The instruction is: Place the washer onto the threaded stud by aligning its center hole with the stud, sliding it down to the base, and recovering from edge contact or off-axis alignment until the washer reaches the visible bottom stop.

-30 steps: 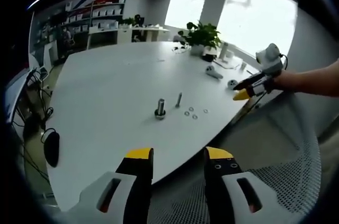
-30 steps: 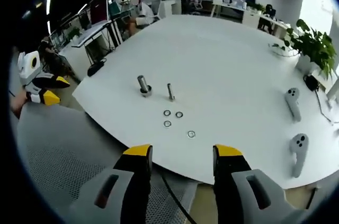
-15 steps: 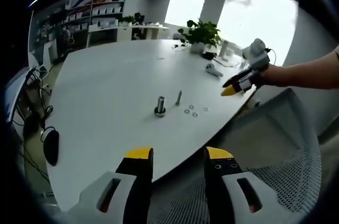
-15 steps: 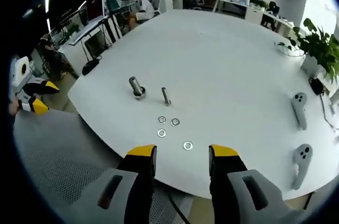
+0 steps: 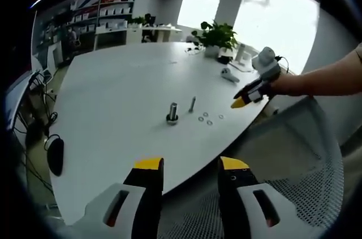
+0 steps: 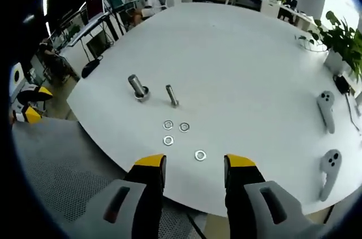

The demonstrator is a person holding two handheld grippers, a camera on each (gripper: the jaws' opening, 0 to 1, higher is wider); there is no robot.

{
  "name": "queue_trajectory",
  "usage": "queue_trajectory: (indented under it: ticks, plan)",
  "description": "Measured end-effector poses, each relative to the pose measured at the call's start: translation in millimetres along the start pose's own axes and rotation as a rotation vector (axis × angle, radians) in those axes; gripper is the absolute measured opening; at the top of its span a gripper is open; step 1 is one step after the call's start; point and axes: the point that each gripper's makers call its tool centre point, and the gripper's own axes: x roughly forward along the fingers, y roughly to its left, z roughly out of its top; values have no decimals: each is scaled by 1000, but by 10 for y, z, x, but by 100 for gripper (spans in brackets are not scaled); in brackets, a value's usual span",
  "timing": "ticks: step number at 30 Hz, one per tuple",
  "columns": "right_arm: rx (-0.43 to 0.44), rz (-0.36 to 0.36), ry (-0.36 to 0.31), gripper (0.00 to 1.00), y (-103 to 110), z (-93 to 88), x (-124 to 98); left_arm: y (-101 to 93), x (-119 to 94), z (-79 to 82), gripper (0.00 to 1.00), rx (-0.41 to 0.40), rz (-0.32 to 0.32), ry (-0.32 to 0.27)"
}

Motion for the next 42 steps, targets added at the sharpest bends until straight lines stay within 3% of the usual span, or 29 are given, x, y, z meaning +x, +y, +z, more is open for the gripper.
queue_trajectory:
  ticks: [9,16,23,42]
  plan:
    - [-15,8,19,43,5,-58,78,4,7,-1,36,-4,0,1]
    - [-64,11,76,36,23,-126,270,2,5,-2,35,-4,-3,1]
    - [-102,2,132,36,-12,-172,450,8,5,-7,35,-6,0,4]
    - [-141,-4,222,35,-94,-286,621,5,13,-10,35,-7,-1,7]
